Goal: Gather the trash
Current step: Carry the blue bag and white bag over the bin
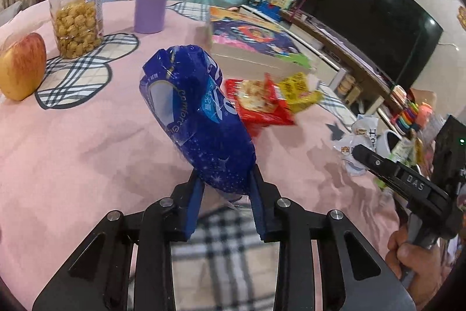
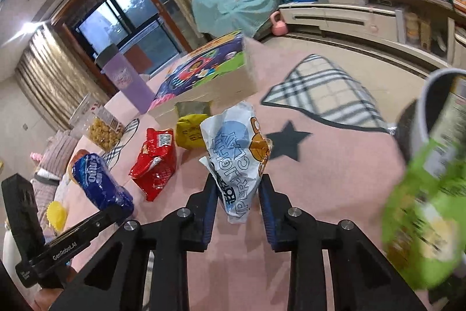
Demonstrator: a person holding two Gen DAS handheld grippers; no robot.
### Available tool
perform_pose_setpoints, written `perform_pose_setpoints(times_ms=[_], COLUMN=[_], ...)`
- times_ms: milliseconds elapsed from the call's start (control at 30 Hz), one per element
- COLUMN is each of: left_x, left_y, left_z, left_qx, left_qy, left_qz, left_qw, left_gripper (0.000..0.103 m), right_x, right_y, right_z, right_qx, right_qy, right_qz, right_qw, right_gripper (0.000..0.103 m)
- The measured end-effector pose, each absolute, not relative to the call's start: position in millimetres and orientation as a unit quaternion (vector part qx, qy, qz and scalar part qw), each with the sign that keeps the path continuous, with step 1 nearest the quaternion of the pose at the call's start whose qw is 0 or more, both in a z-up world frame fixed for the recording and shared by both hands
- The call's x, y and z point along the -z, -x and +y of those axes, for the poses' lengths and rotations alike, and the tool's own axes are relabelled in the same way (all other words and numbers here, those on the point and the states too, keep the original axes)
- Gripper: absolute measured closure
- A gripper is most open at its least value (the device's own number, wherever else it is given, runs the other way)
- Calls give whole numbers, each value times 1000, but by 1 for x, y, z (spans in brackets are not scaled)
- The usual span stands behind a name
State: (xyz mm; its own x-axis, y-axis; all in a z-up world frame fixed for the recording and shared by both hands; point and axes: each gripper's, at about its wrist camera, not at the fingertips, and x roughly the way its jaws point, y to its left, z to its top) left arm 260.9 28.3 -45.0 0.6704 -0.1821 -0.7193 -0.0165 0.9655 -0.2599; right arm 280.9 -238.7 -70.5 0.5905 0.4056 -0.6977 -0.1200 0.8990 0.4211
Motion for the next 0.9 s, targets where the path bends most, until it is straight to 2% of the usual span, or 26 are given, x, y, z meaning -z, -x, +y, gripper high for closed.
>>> perform_pose_setpoints(times_ms=[900], left_x=[26], left_y=[-225], left_z=[-84], left_qx=[172], left_qy=[59], left_qz=[411], left_qw=[893], left_gripper=[74], right_x=[33], right_y=[-224], right_z=[-320], right_qx=[-77], right_qy=[-189], right_qz=[387], right_qw=[899], right_gripper=[75])
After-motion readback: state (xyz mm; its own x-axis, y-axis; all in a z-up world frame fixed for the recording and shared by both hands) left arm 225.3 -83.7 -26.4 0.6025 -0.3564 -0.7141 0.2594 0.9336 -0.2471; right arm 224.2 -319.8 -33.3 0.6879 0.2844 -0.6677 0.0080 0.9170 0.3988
